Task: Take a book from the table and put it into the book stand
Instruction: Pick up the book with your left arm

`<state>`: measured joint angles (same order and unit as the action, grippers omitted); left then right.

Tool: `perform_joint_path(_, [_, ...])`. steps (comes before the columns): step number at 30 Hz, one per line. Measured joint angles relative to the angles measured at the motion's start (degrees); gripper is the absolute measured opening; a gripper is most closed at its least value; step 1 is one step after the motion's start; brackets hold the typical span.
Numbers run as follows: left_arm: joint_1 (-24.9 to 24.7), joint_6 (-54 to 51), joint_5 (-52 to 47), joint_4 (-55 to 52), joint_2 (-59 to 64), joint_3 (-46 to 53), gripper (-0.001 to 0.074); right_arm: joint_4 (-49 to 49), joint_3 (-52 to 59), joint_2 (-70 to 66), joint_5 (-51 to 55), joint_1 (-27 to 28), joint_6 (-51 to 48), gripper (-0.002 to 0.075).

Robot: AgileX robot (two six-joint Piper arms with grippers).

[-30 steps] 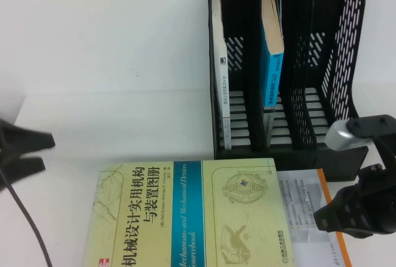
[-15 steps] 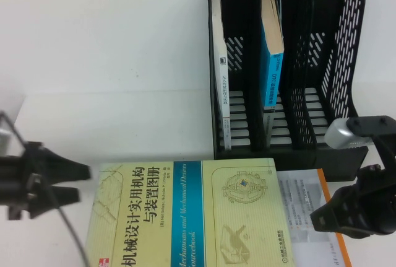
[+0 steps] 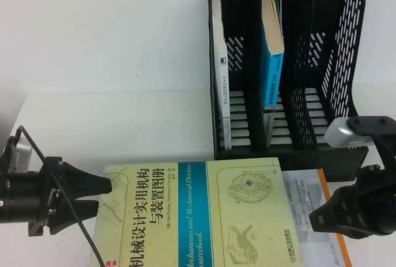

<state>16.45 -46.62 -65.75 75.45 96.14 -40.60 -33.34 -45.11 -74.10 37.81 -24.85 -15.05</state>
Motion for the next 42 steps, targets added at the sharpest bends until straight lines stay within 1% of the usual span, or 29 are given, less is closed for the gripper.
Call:
perform_joint_path(6, [0.00, -0.85, -0.10, -0.02, 0.00, 0.00, 0.0447, -0.15, 0.00, 0.00, 0.86, 0.00, 0.25, -0.0003])
perform_joint_path(10, [-0.09, -1.46, -0.17, -1.60, 0.00, 0.14, 0.0447, 0.77, 0.40, -0.18, 0.61, 0.00, 2.48, -0.0003])
perform_joint_path(19, [-0.12, -2.89, 0.33, 2.74, 0.00, 0.52, 0.0448, 0.93, 0.49, -7.03, -2.00, 0.00, 3.54, -0.0003])
perform_joint_path(27, [4.90, -2.50, -0.32, 0.75, 0.00, -0.07, 0.0448, 1.15, 0.49, -9.34, -2.35, 0.00, 3.54, -0.0003])
perform_joint_path(35, [4.81, -2.78, -0.55, -1.81, 0.00, 0.09, 0.0447, 0.19, 0.04, -11.50, -2.44, 0.00, 2.11, -0.0003])
perform_joint_path(42, [4.81, -4.28, -0.55, -1.34, -0.20, 5.07, 0.0448, -5.07, 0.03, -12.30, -3.56, 0.00, -2.61, -0.0003])
